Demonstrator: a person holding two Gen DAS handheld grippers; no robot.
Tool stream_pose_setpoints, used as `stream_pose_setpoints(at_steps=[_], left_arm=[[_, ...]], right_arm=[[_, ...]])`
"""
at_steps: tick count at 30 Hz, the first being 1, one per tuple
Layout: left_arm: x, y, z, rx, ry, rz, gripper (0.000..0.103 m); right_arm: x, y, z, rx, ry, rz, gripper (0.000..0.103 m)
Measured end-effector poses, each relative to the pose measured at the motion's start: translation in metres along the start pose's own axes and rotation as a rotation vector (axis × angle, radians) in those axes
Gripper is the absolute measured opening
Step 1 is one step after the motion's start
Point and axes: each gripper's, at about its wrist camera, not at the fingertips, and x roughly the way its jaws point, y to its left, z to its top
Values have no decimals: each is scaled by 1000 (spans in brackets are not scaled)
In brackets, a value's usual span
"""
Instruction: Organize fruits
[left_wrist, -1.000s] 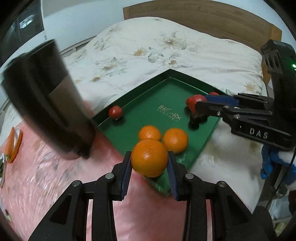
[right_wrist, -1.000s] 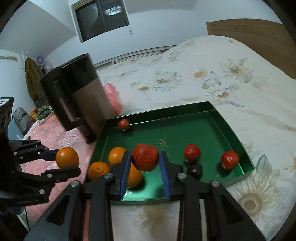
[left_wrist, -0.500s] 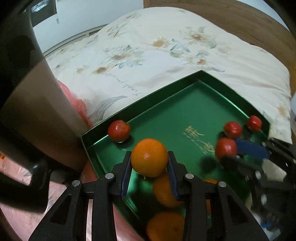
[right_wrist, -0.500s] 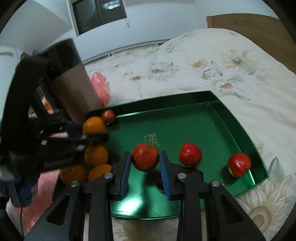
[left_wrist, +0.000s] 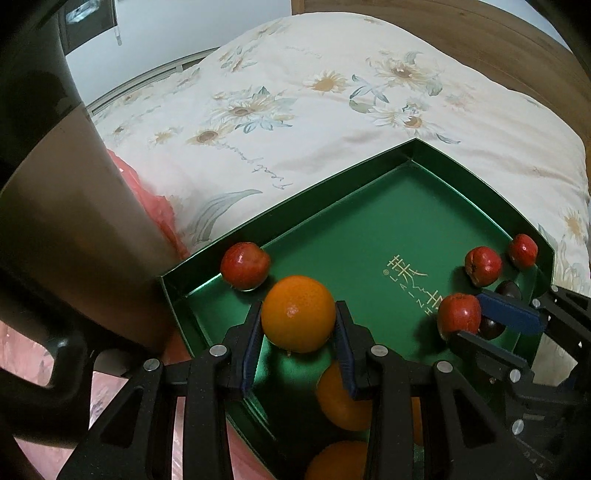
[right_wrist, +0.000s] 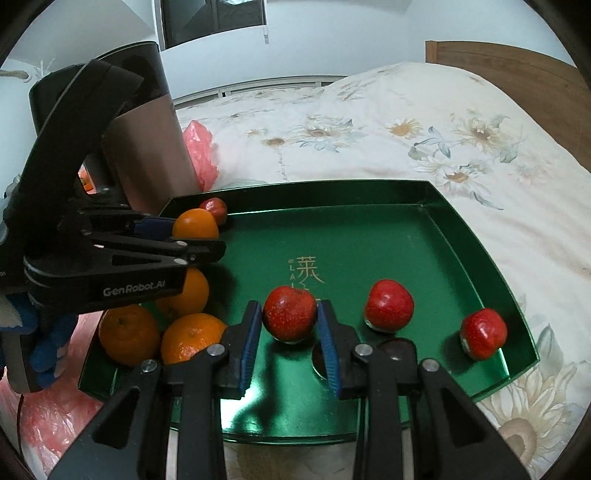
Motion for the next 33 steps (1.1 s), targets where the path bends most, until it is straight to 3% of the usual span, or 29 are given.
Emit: stream_pose_setpoints(at_steps=[1, 2, 4, 12, 16, 24, 26, 33], left_arm=[[-2, 0, 0, -1, 0, -4, 33], [-4, 1, 0, -5, -3, -11, 41], [-11, 3, 0, -13, -25, -7, 50], [-45, 4, -9, -11, -65, -19, 51], [-73, 3, -26, 9, -94, -16, 57], [-127, 17, -65, -13, -143, 29, 65], [-141, 25, -74, -33, -157, 45, 74], [-178, 52, -103, -104, -180, 75, 75]], right_arm=[[-1, 0, 0, 2, -1, -9, 75], [-2, -1, 0, 4, -4, -15, 89], [-6, -1, 1, 8, -11, -20, 90], [-26, 6, -2, 15, -5, -40, 92], [-38, 14, -4, 26, -16, -35, 103], [-67, 51, -4, 18, -39, -22, 103], [-73, 64, -4, 8, -40, -16, 103], [-88, 106, -7, -16, -39, 15, 103]])
